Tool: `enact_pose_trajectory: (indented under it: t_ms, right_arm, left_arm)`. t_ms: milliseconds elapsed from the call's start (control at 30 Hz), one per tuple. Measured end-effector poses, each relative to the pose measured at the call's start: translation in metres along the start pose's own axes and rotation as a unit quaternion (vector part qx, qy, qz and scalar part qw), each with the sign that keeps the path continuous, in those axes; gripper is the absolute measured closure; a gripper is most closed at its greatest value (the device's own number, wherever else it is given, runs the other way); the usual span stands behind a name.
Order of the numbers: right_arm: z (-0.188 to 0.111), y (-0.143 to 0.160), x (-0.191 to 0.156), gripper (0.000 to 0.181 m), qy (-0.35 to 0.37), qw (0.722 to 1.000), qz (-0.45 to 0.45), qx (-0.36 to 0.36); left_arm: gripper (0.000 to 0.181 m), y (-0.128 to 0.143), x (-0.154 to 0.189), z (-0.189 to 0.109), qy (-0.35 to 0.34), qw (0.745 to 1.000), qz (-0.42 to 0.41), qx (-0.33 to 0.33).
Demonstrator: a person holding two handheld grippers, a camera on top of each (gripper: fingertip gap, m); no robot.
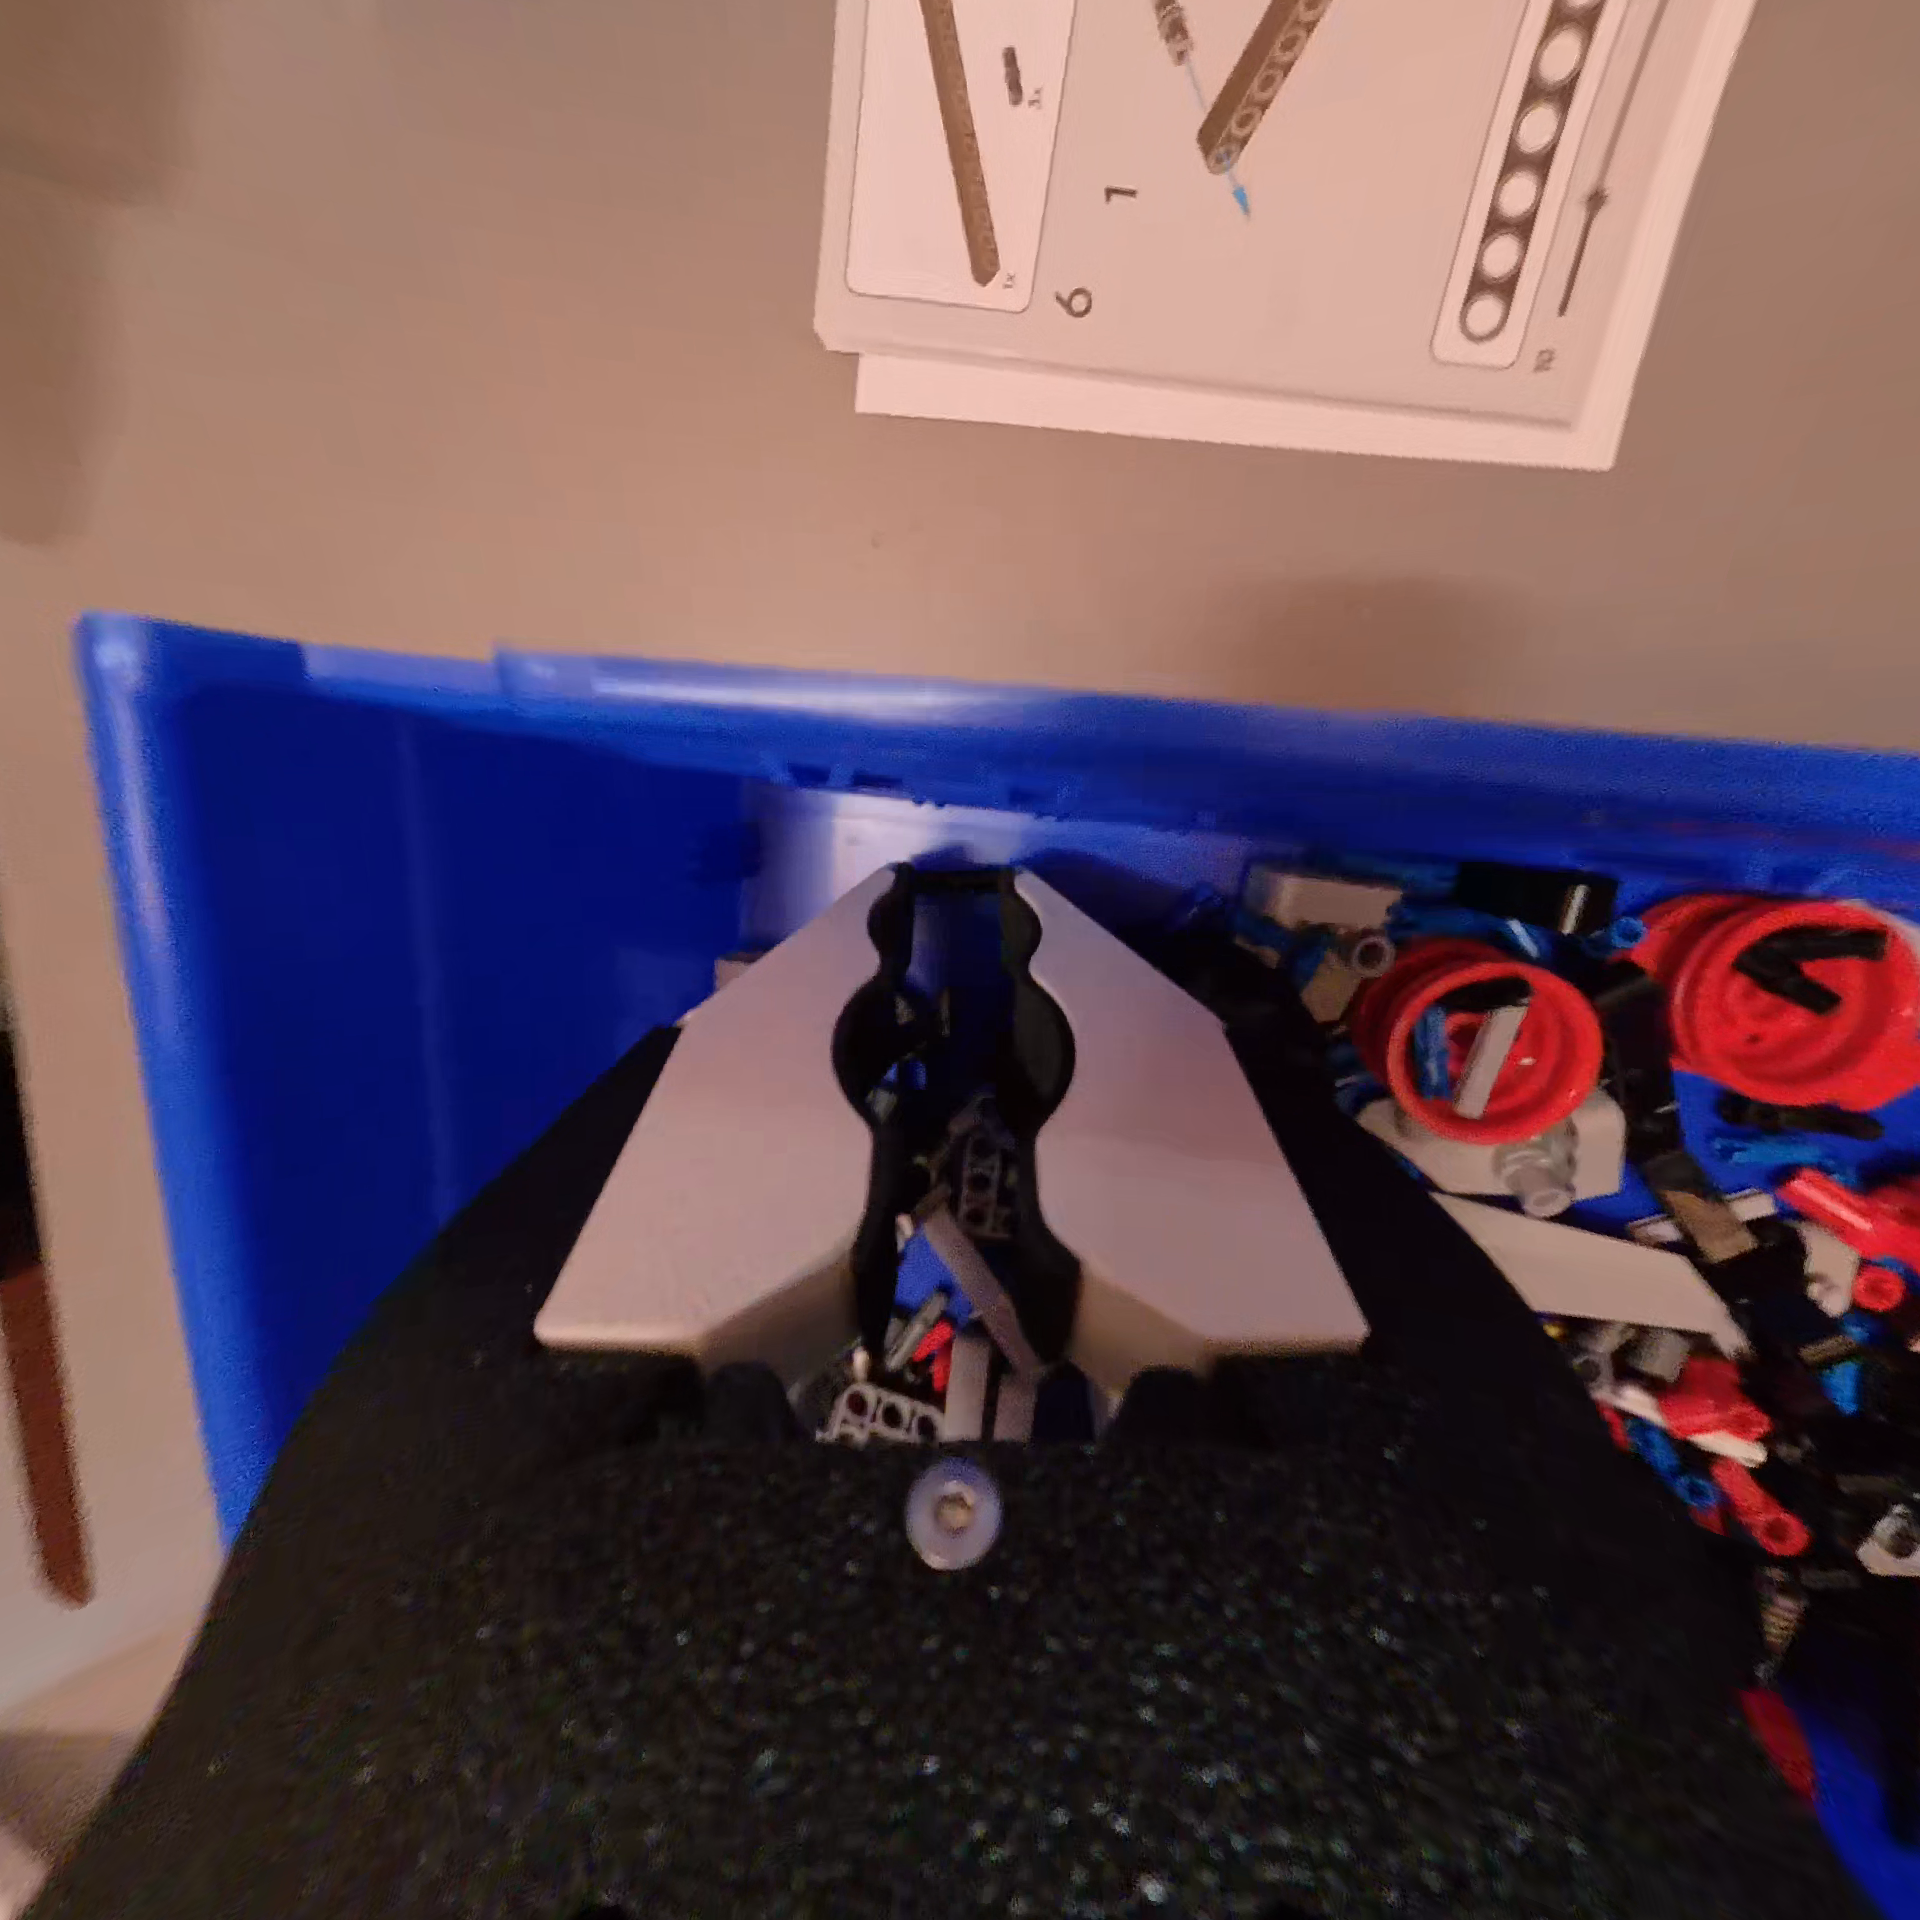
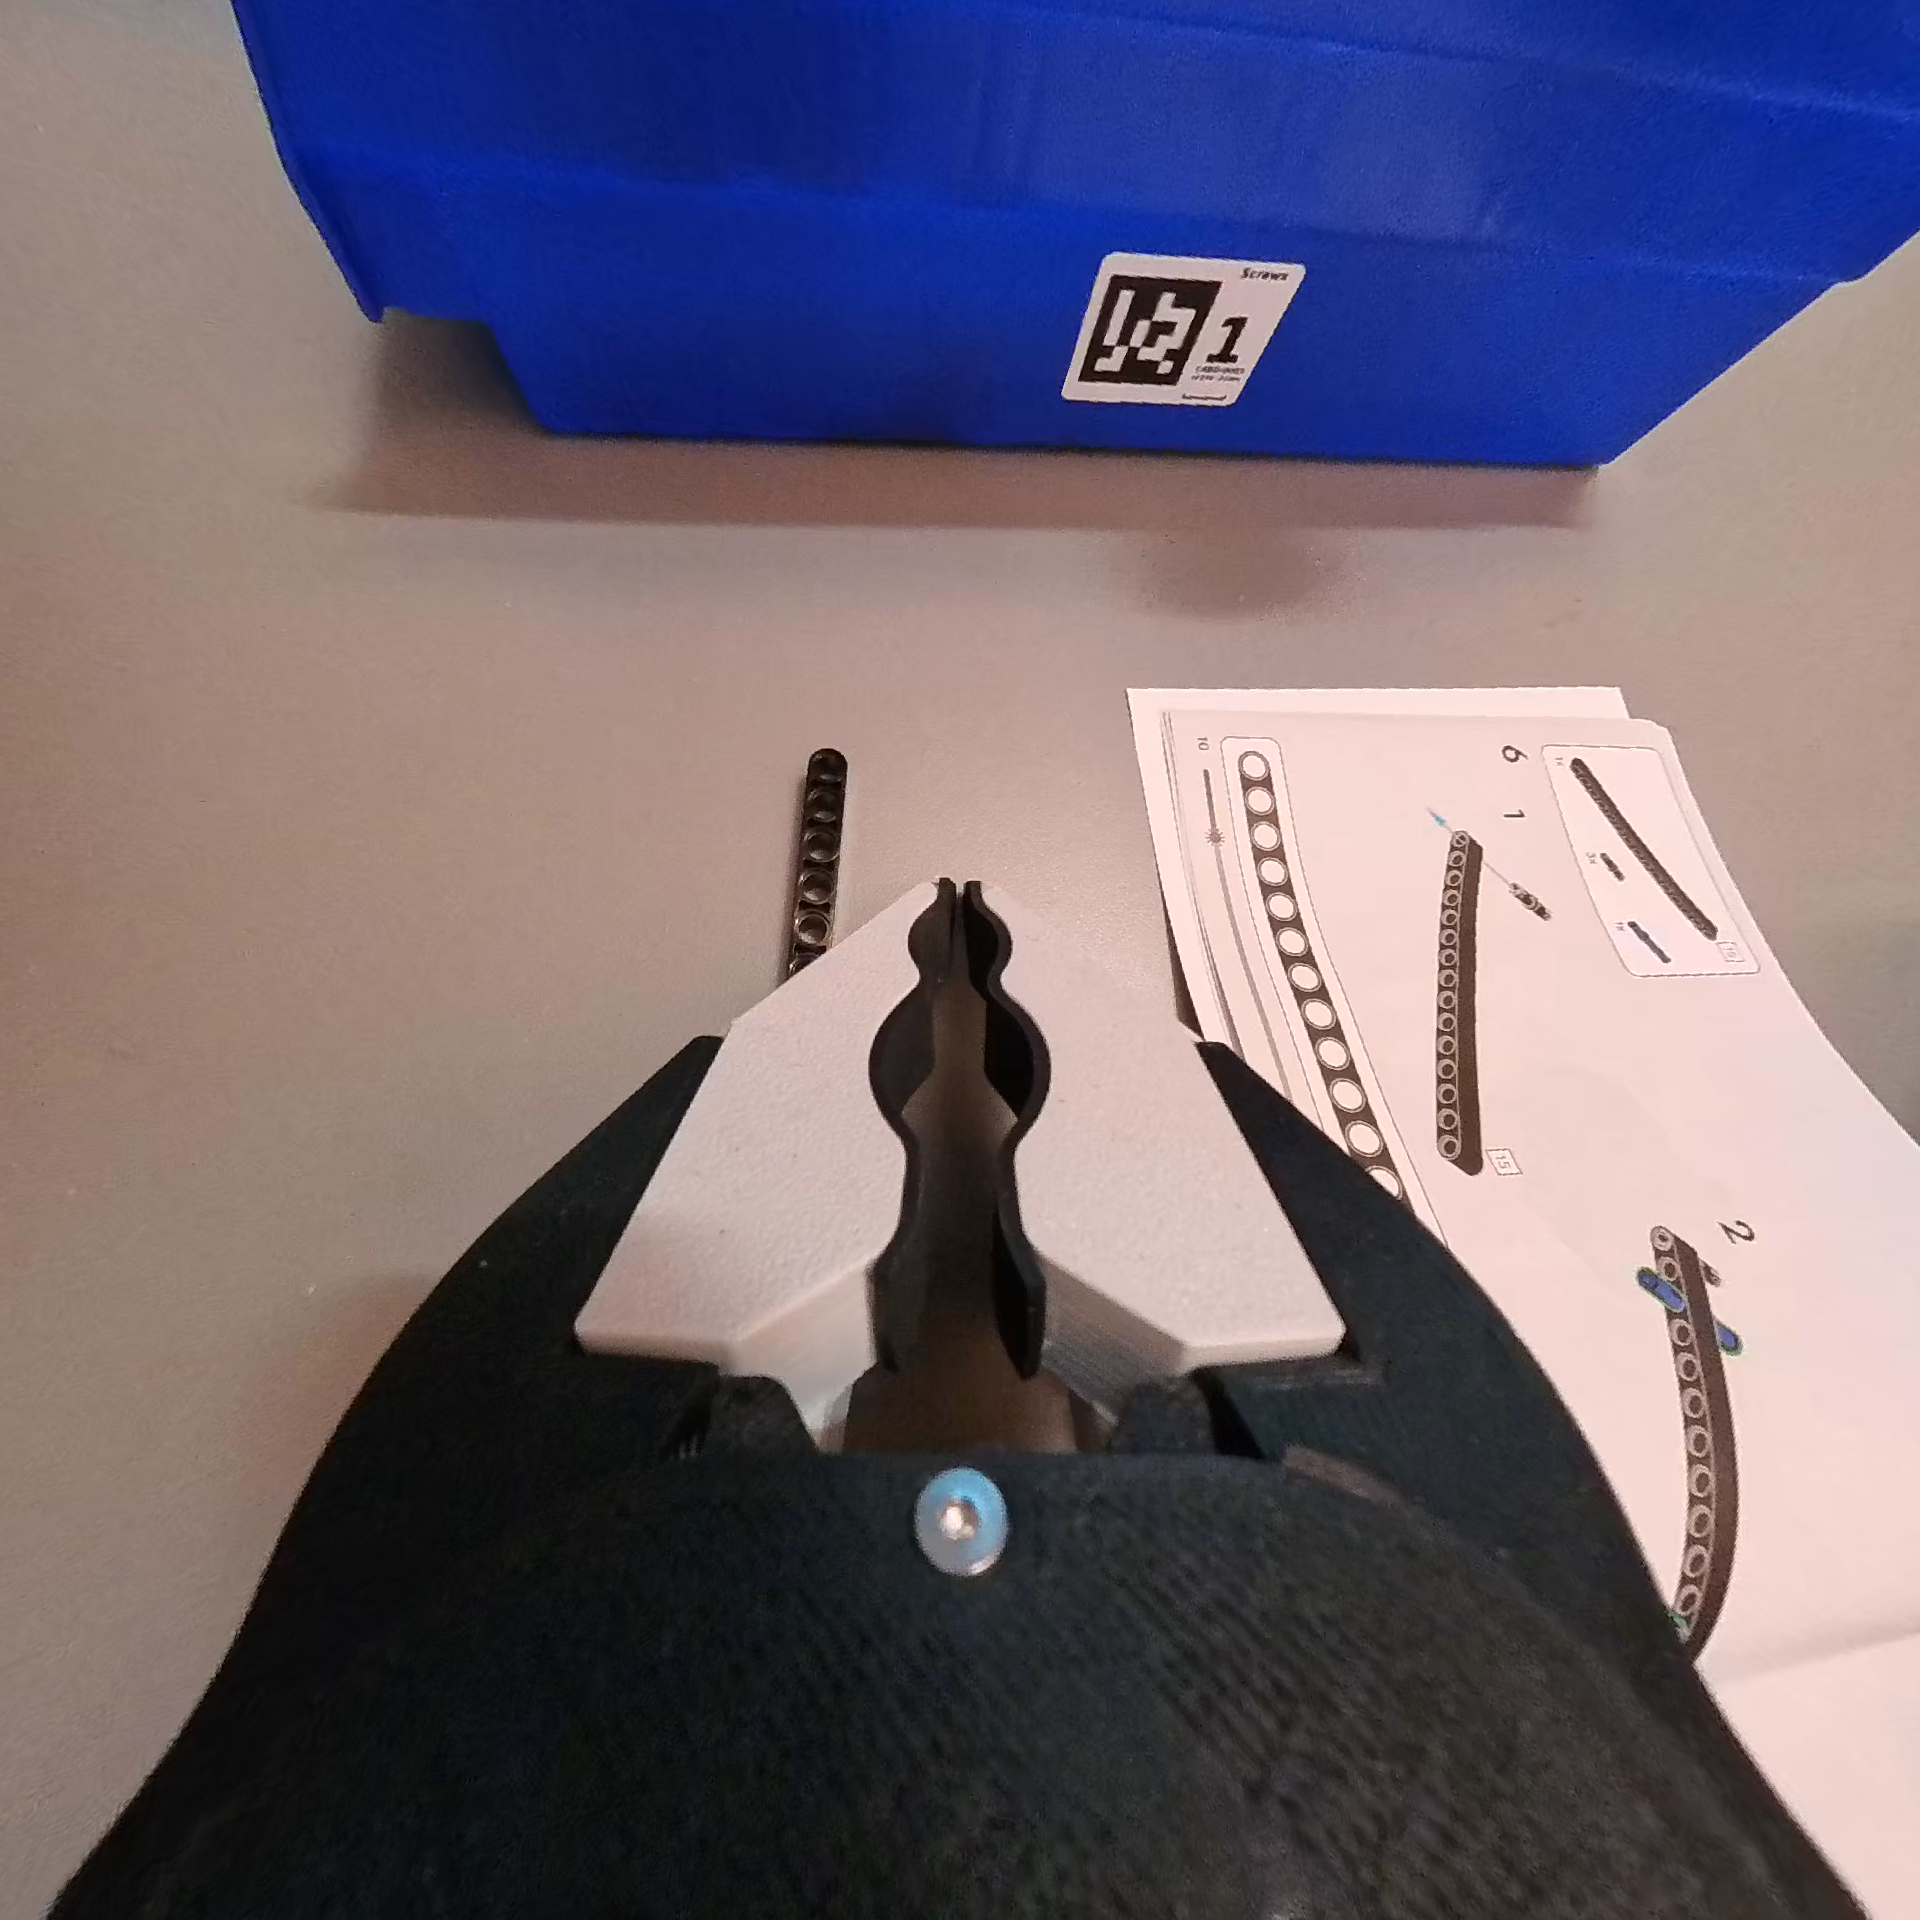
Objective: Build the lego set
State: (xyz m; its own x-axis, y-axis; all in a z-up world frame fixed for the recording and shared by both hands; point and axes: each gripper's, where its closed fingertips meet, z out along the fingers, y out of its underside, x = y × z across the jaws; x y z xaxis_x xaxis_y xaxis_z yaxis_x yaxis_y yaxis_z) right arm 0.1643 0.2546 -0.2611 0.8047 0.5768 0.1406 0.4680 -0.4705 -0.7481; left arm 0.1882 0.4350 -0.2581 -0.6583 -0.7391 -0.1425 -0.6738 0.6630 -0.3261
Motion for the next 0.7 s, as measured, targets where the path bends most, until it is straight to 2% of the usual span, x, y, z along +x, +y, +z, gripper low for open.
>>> enact_pose_trajectory:
  t_ms: [33,133,233,333,433,533,600,700]
  right_arm:
    - [0.0,0.0,0.0,0.181,0.001,1.0,-0.001,0.0]
    - [0.0,0.0,0.0,0.181,0.006,1.0,-0.005,0.0]
    - [-0.002,0.0,0.002,0.176,0.016,1.0,-0.007,0.001]
    - [-0.013,0.002,0.002,0.152,0.017,1.0,0.005,0.012]
    - [-0.043,-0.015,0.007,0.144,0.028,0.997,0.02,0.074]
    - [-0.069,-0.031,0.012,0.151,0.052,0.99,0.04,0.124]
    - [-0.076,-0.029,0.009,0.155,0.066,0.99,0.033,0.124]
    - [-0.083,-0.012,0.013,0.157,0.112,0.989,0.047,0.088]
  left_arm:
    - [0.169,0.0,-0.001,-0.005,-0.009,1.0,0.003,0.003]
    - [0.168,-0.009,-0.003,-0.029,-0.028,0.998,-0.016,0.048]
    - [0.168,-0.033,0.002,-0.071,-0.05,0.99,-0.046,0.127]
    - [0.168,-0.059,0.026,-0.119,-0.057,0.973,-0.084,0.205]
    - [0.168,-0.074,0.059,-0.149,-0.09,0.959,-0.137,0.232]
    - [0.168,-0.103,0.116,-0.15,-0.091,0.944,-0.184,0.258]
    - [0.168,-0.122,0.151,-0.13,-0.1,0.941,-0.201,0.253]
    - [0.168,-0.14,0.183,-0.086,-0.138,0.938,-0.219,0.229]
